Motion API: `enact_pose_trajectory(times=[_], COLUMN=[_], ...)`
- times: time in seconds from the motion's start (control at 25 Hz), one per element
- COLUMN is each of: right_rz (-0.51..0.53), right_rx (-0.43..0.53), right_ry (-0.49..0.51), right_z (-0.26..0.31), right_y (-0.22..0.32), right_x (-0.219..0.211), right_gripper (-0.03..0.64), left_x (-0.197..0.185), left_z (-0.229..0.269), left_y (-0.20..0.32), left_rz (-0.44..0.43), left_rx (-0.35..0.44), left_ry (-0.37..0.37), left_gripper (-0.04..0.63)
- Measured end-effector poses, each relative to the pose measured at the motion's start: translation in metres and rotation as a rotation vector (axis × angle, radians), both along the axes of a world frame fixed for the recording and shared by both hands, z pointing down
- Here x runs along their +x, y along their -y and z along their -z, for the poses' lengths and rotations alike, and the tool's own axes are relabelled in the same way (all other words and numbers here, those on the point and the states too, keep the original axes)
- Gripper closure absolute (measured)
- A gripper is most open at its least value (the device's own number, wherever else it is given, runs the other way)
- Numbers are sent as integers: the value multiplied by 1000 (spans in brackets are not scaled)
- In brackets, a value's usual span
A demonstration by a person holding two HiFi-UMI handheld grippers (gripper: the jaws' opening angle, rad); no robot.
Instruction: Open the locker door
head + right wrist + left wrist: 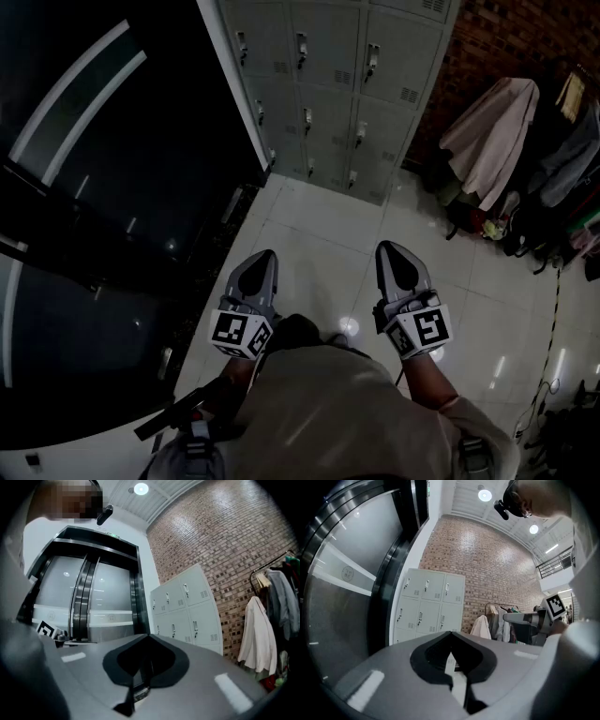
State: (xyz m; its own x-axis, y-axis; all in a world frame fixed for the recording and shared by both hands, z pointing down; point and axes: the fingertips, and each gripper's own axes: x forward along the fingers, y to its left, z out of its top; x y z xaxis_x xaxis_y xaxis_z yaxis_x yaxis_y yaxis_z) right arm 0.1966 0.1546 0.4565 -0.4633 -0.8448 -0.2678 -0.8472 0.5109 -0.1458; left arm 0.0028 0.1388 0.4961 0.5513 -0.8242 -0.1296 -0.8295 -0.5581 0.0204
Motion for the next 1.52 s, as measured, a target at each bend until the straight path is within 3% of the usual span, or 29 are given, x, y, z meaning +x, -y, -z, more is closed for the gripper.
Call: enact_pose_trajectory(times=[0.48, 0.8, 1.2, 1.52], right_rz=[-6, -34, -108, -136], right_rx=[-30, -32, -63, -111], right_ry=[-2, -22, -7, -50], right_z=[-18, -5, 2, -24], right_y=[70, 180, 335, 424], right_x=[-9, -49, -98, -130], right_gripper=[615, 615, 612, 542], left_x=[-15, -57, -114, -135], left_z=[-2, 15, 30, 11], left_y=[73, 192, 351, 429], left_rz=[-6, -12, -49, -70], left_rx=[5, 42, 26, -5], left_ry=[-5, 3, 14, -3], left_gripper=[606, 606, 606, 606])
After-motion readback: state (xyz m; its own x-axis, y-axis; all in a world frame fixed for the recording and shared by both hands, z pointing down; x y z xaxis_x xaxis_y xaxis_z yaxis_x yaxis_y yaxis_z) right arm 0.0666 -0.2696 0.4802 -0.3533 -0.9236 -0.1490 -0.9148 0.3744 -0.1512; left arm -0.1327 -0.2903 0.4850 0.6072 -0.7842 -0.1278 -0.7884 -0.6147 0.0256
